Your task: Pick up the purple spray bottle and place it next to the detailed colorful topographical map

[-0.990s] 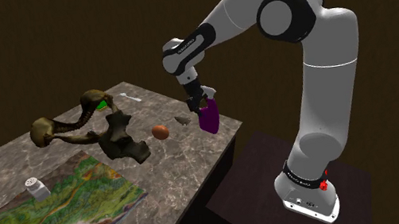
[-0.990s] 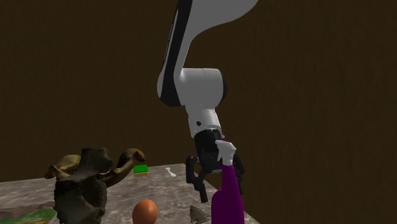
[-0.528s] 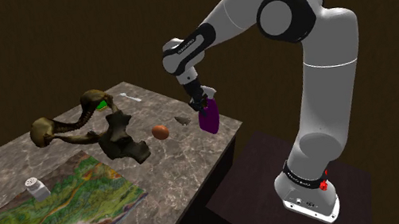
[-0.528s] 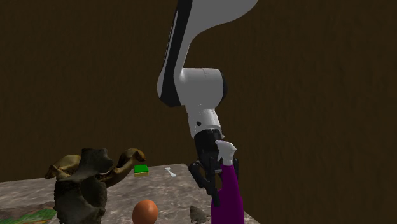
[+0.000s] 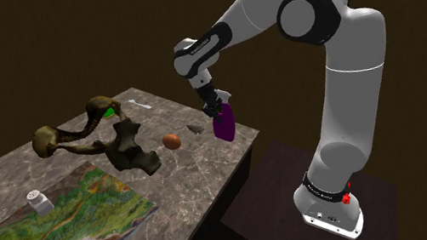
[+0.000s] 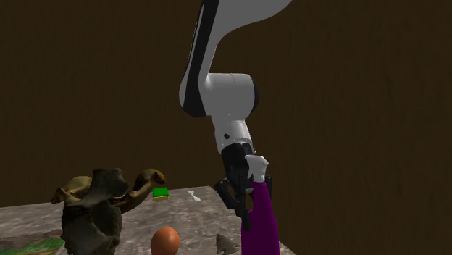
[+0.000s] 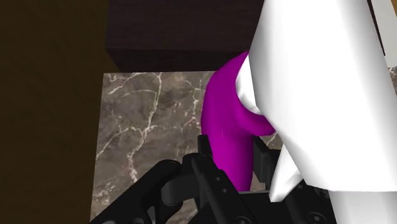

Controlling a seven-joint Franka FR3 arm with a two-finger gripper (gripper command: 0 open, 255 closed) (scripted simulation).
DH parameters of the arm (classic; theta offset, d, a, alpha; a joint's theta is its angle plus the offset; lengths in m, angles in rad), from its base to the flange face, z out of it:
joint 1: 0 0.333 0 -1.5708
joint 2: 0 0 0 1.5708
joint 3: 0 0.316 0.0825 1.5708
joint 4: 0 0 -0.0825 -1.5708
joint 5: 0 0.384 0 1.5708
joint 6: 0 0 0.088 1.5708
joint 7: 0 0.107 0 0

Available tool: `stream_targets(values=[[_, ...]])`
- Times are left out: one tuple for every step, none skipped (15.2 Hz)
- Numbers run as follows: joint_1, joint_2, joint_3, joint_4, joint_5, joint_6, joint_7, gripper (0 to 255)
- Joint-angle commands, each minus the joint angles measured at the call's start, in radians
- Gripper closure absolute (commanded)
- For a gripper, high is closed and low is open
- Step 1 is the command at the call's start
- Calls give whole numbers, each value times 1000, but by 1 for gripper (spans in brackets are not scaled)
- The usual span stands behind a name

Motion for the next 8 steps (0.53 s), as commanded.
stream_targets(values=[[1,-13,0,11,-1,-25,1,255],[2,-20,0,17,-1,-37,0,255],[2,-27,0,22,-2,-49,0,255],[2,-33,0,27,-3,-61,0,255],[2,-40,0,33,-3,-73,0,255],[3,-46,0,39,-4,-85,-1,255],[3,-52,0,45,-4,-97,-1,255],[3,-58,-1,52,-5,-109,-1,255]])
